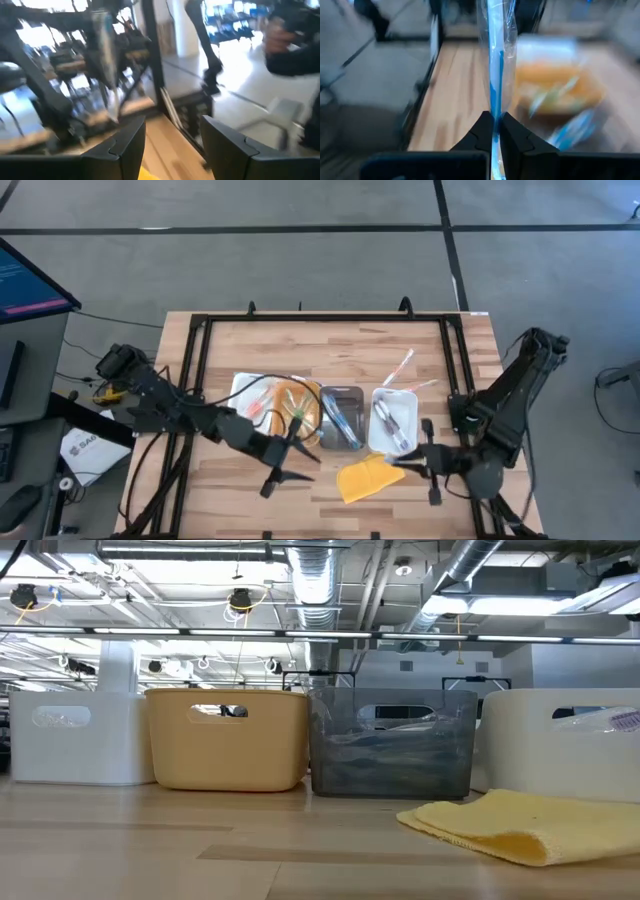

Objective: Pick & Place Toothbrushes
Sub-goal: Put the blue toothbrush into the black bin

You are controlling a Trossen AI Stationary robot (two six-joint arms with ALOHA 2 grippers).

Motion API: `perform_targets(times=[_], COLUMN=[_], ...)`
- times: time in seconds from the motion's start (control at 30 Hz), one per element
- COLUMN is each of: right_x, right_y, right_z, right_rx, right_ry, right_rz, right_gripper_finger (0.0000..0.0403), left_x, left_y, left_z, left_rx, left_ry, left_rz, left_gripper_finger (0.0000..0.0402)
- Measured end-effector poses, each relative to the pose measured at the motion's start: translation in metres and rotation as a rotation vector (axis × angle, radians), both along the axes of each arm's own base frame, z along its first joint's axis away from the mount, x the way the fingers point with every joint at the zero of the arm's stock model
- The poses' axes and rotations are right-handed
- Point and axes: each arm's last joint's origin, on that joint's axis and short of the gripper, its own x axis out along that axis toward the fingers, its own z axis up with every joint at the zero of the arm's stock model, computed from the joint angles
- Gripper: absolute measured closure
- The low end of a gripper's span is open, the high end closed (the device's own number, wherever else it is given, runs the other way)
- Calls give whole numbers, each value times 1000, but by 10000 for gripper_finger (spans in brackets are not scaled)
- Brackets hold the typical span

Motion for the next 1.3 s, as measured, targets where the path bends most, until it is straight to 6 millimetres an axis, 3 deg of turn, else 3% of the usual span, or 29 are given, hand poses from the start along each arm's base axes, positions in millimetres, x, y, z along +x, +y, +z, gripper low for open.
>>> perform_targets(times=[0.4,0.5,0.6,0.77,0.9,1.13,1.3], right_x=[52,54,47,40,55,79,95], right_y=[20,17,-2,-55,-87,-94,-99], right_z=[28,36,31,-5,-21,-22,-25], right_rx=[-378,-349,-263,-45,112,114,86], right_ry=[-392,-576,-777,-1043,-1063,-1065,-1030], right_rz=[-13,61,92,109,204,216,159], right_gripper_finger=[397,397,397,397,397,397,397], left_x=[19,21,20,19,20,31,43], left_y=[40,46,43,40,47,73,100], left_z=[16,16,16,19,28,81,104], left_rx=[85,84,83,73,53,30,-29], left_ry=[-225,-235,-234,-257,-339,-482,-377], left_rz=[99,85,60,53,120,226,247], left_gripper_finger=[219,219,219,219,219,219,219])
